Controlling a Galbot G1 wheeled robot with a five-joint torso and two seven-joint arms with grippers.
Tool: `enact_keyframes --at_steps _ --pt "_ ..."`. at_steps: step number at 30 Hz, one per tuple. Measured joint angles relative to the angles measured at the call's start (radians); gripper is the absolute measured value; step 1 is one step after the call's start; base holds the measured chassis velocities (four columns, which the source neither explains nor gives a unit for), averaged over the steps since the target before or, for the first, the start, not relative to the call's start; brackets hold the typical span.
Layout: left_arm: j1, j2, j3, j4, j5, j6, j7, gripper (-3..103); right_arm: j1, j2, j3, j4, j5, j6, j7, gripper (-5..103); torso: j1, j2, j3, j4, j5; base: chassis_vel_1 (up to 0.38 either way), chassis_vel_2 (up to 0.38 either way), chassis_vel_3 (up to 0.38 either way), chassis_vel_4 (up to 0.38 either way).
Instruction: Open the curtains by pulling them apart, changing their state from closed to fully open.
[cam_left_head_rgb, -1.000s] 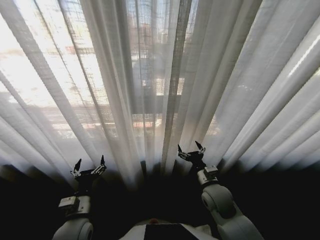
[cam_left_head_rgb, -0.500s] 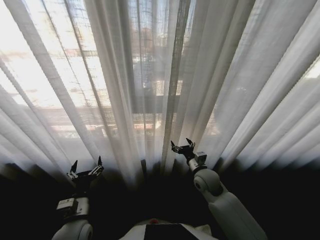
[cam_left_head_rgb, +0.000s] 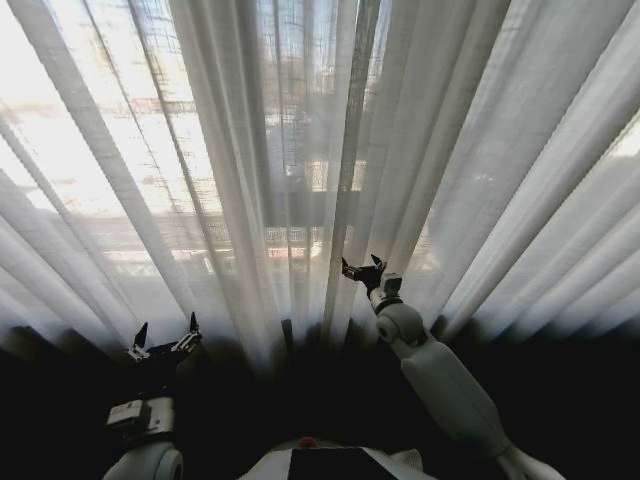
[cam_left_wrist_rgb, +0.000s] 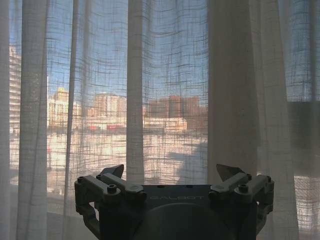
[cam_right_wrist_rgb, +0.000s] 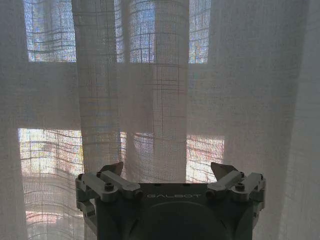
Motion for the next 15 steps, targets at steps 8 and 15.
enact_keyframes --at_steps 8,15 --pt "0.0 -0.001 0.0 -0.009 0.0 -0.001 -0.001 100 0.023 0.004 -0.017 -0.011 0.009 0.008 0.026 75 0.0 0.0 0.0 -0.0001 -0.0001 0.0 0.0 0.0 0.0" --pt "0.005 0.009 -0.006 -0.013 -0.001 -0.001 -0.001 100 0.009 0.002 -0.007 0.004 0.008 0.026 0.027 48 0.0 0.0 0.0 -0.0001 0.0 0.0 0.0 0.0 0.0"
